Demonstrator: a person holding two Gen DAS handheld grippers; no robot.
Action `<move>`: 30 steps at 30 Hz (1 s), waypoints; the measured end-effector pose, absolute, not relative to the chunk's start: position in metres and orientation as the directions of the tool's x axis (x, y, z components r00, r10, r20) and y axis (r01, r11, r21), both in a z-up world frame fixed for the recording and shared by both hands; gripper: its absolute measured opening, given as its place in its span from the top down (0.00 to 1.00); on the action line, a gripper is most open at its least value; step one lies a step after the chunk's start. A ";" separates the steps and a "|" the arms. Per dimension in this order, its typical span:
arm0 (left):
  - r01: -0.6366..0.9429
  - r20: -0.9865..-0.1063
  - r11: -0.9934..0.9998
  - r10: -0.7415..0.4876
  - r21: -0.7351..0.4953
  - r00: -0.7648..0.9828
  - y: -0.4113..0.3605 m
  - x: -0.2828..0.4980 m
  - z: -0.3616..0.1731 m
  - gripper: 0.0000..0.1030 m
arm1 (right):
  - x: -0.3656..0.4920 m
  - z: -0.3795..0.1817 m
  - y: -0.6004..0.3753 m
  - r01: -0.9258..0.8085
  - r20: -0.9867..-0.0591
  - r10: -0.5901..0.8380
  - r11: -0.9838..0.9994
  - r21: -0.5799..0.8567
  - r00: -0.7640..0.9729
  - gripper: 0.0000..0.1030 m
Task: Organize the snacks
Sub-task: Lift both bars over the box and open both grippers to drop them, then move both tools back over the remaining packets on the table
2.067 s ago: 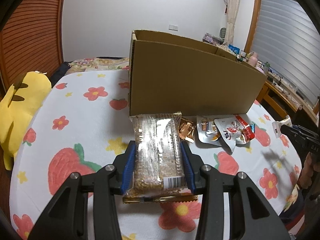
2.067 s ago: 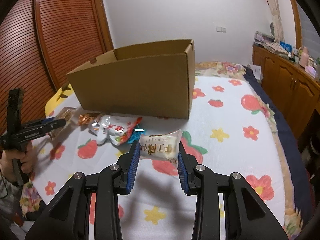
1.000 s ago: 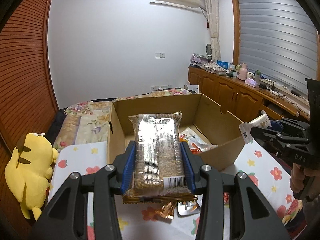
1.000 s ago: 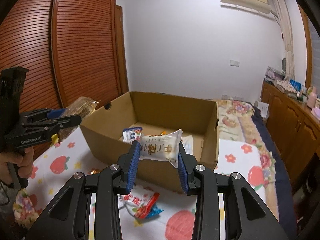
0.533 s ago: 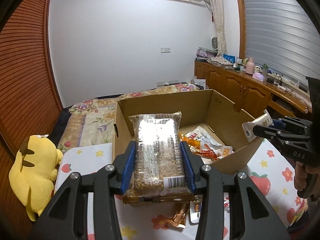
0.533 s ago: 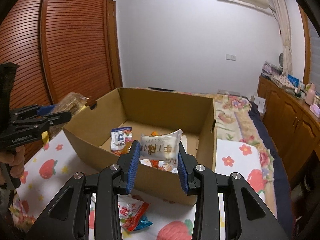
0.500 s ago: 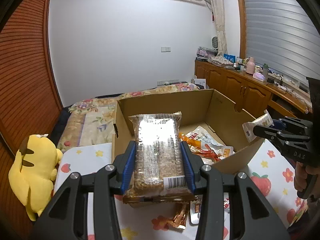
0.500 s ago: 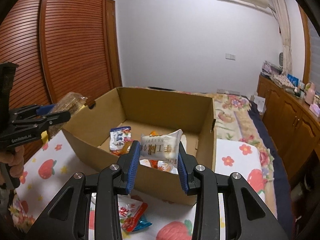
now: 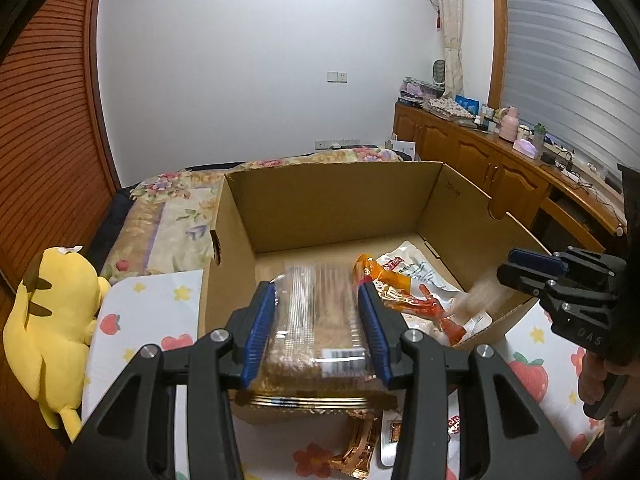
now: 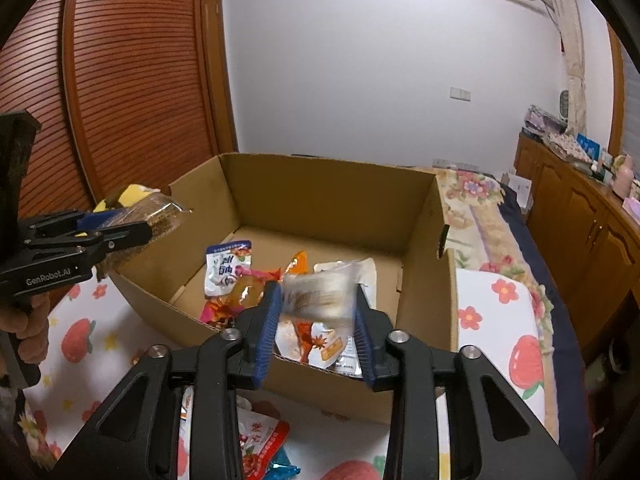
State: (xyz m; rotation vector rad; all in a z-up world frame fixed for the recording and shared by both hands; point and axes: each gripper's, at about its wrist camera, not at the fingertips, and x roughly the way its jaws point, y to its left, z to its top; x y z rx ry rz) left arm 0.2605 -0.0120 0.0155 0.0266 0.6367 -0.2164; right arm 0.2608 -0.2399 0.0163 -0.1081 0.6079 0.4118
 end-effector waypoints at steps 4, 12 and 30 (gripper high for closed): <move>0.210 -0.594 0.977 -0.189 -0.034 0.782 -0.014 0.260 0.014 0.59 | 0.264 0.013 -0.238 -0.408 -0.584 0.345 0.913 0.024 0.735 0.75; 0.213 -0.585 0.976 -0.202 -0.051 0.786 -0.013 0.257 0.014 0.54 | 0.259 0.013 -0.238 -0.411 -0.575 0.351 0.911 0.029 0.739 0.75; 0.265 -0.527 0.964 -0.223 0.004 0.820 -0.027 0.220 0.028 0.40 | 0.196 0.022 -0.243 -0.459 -0.498 0.433 0.885 0.078 0.751 0.74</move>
